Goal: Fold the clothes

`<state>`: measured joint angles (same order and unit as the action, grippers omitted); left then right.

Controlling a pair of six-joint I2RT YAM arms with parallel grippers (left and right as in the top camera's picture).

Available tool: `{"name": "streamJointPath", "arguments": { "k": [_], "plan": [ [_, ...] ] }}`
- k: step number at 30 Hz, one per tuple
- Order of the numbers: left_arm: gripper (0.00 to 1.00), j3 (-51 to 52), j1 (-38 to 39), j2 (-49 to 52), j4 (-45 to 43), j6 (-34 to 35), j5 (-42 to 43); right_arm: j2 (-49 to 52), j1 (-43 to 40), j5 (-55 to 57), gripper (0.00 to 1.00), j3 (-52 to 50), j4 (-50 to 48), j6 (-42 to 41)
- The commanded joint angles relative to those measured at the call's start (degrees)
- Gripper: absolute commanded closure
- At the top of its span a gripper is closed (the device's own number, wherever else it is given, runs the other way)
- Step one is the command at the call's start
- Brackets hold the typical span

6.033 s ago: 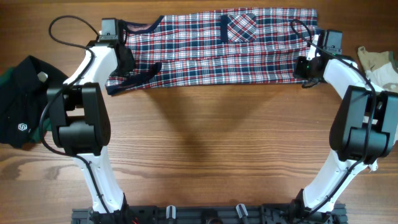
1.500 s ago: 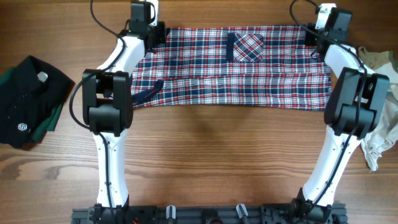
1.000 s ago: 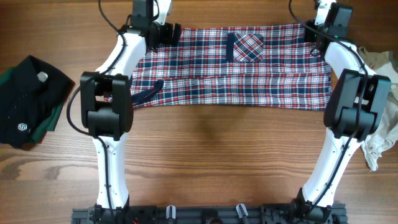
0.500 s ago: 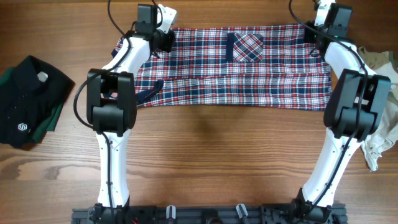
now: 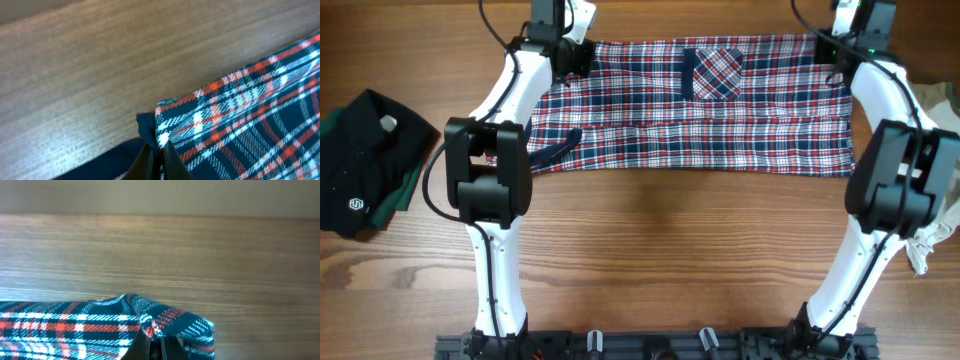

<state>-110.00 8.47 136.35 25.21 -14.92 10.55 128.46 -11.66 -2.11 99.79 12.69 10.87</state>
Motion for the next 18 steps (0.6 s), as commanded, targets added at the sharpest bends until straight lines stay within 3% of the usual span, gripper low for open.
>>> {"name": "streamJointPath", "arguments": {
  "k": [1, 11, 13, 14, 16, 18],
  "plan": [
    [0.91, -0.3, -0.9, -4.3, 1.9, 0.9, -1.2, -4.9, 0.2, -3.0, 0.96, 0.3, 4.0, 1.7],
    [0.88, -0.3, -0.9, -9.3, 14.0, 3.8, -1.2, -8.8, 0.2, -7.4, 0.96, 0.3, 26.4, 2.4],
    [0.84, -0.3, -0.9, -9.3, 17.6, 3.9, -1.2, -9.4, 0.2, -7.9, 0.96, 0.3, 32.2, 2.4],
    [0.84, -0.3, -0.9, -9.3, 19.0, 5.0, -1.2, -9.7, 0.2, -8.8, 0.96, 0.3, 33.8, 2.4],
    [0.96, -0.3, -0.9, -9.3, 21.2, 5.3, -1.2, -10.8, 0.2, -11.1, 0.96, 0.3, 37.4, 2.4],
    [0.96, -0.3, -0.9, -9.5, 22.7, 6.9, -1.2, -12.2, 0.2, -11.1, 0.96, 0.3, 40.8, 1.9]
  ]
}}
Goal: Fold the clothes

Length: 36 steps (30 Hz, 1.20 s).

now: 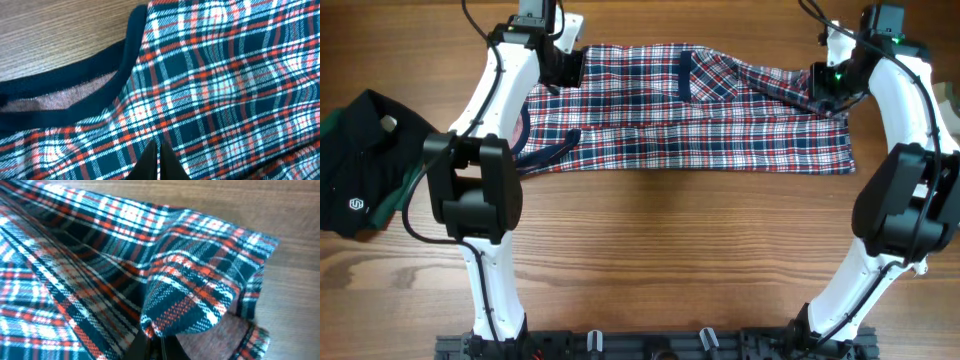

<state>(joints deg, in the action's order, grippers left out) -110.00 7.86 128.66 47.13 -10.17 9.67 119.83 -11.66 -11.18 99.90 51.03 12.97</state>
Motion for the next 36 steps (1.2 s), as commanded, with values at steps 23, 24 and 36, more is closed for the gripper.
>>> {"name": "streamJointPath", "arguments": {
  "k": [23, 24, 36],
  "plan": [
    [0.65, -0.3, -0.2, 15.1, -30.2, -6.3, 7.7, -4.1, 0.2, -3.7, 0.96, 0.2, -2.6, -1.5],
    [0.71, -0.3, -0.3, 14.9, -29.9, -6.3, 7.7, -4.1, 0.2, -3.7, 0.96, 0.2, -2.6, -1.5],
    [0.96, -0.3, -2.8, 0.3, -17.2, -5.9, 6.8, -4.1, 0.2, -3.5, 0.96, 0.2, 0.5, -1.1]
  ]
}}
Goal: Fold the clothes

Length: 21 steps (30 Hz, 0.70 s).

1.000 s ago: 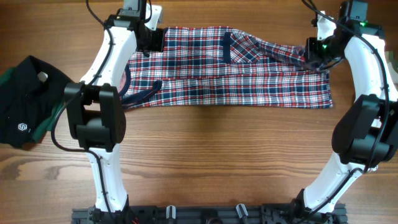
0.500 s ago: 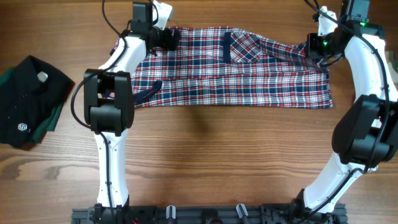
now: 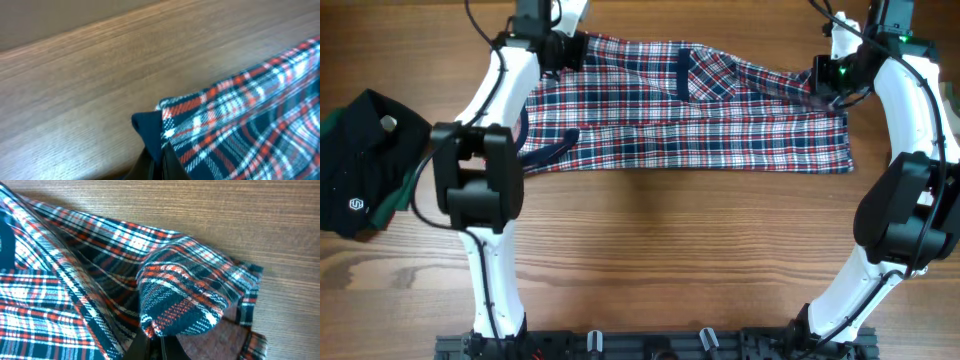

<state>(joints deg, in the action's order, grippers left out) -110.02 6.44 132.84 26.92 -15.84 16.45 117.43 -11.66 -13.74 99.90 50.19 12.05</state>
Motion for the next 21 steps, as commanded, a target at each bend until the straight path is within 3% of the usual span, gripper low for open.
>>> {"name": "streamJointPath", "arguments": {
  "k": [1, 14, 17, 21],
  "plan": [
    [0.96, -0.3, -1.4, -4.3, 5.0, -0.3, 0.0, -1.7, 0.2, -0.9, 0.96, 0.2, 2.0, -0.1],
    [0.96, -0.2, -1.4, -4.4, 22.9, 0.2, -0.7, -1.7, 0.2, 1.5, 0.96, -0.3, 17.2, -0.3],
    [0.96, -0.2, -1.4, -4.4, 23.2, 8.3, -10.2, -1.7, 0.2, 8.5, 0.96, -3.2, 17.9, -2.7],
    [0.96, -0.2, -0.5, -4.4, 24.0, 8.9, -10.3, -1.7, 0.2, 9.3, 0.96, -7.1, 14.4, -3.2]
  ]
}}
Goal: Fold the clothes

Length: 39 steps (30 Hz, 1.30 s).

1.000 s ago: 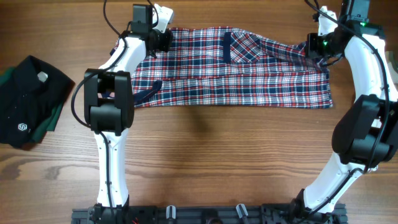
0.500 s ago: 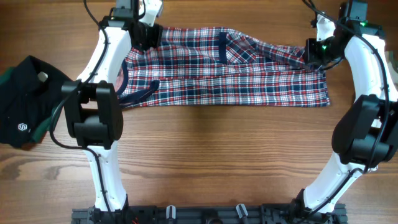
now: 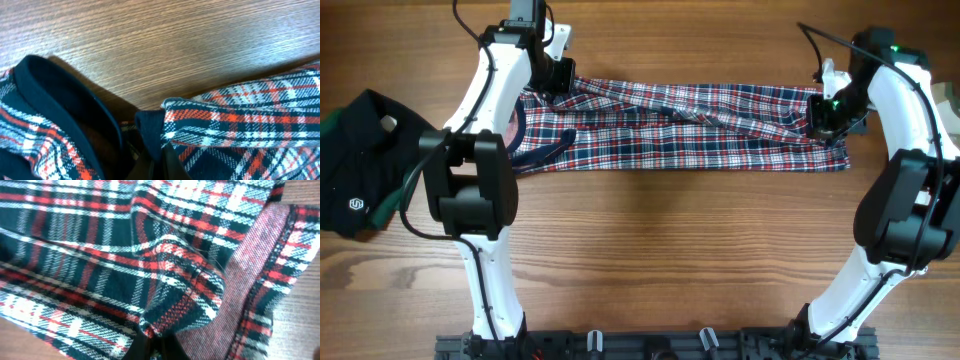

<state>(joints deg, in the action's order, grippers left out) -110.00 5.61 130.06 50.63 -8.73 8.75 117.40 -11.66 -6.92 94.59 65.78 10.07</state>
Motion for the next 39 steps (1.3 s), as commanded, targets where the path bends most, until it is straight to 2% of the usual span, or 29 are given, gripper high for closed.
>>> {"name": "streamJointPath", "arguments": {
  "k": [1, 7, 16, 17, 18, 22, 26, 32, 34, 36, 39],
  "plan": [
    [0.96, -0.3, 1.1, -1.6, 0.7, 1.7, -2.6, -1.6, 0.2, 2.5, 0.96, -3.2, -3.2, -1.2],
    [0.96, -0.3, 3.8, -1.6, 2.8, 1.7, -2.6, -1.6, 0.2, 6.4, 0.96, -11.0, -12.6, -0.8],
    [0.96, -0.3, 4.5, -1.6, 4.4, 1.5, -2.7, -1.6, 0.1, 8.7, 0.95, -14.4, -20.8, -0.8],
    [0.96, -0.3, 4.5, -1.6, 4.1, 1.5, -2.7, -1.6, 0.1, 8.7, 0.63, -14.4, -22.3, -0.8],
    [0.96, -0.3, 4.5, -1.6, 3.9, 1.5, -2.7, -1.6, 0.1, 8.7, 0.53, -14.3, -23.3, -0.8],
    [0.96, -0.3, 4.7, -1.6, 2.8, 0.2, -2.6, -2.4, 0.1, 7.6, 0.45, -5.3, -18.9, -1.1],
    [0.96, -0.3, 4.9, -1.6, 2.5, 0.2, -2.6, -4.3, 1.0, -4.4, 0.49, 0.2, -13.4, -1.3],
    [0.96, -0.3, 5.1, -1.6, 1.7, 0.2, -2.6, -4.5, 3.6, -4.7, 0.49, -0.5, -11.0, -6.3],
    [0.96, -0.3, 5.2, -1.6, 0.9, 0.2, -2.6, -4.3, 3.7, -4.7, 0.66, -3.9, -12.2, -9.2],
    [0.95, -0.3, 5.2, -1.6, 0.0, 0.2, -2.2, -4.3, 3.7, -3.0, 0.68, -10.0, -18.2, -9.1],
    [0.96, -0.3, 5.2, -1.6, -0.5, 0.2, -2.1, -4.3, 3.7, -0.5, 0.79, -19.2, -27.0, -9.1]
  ]
}}
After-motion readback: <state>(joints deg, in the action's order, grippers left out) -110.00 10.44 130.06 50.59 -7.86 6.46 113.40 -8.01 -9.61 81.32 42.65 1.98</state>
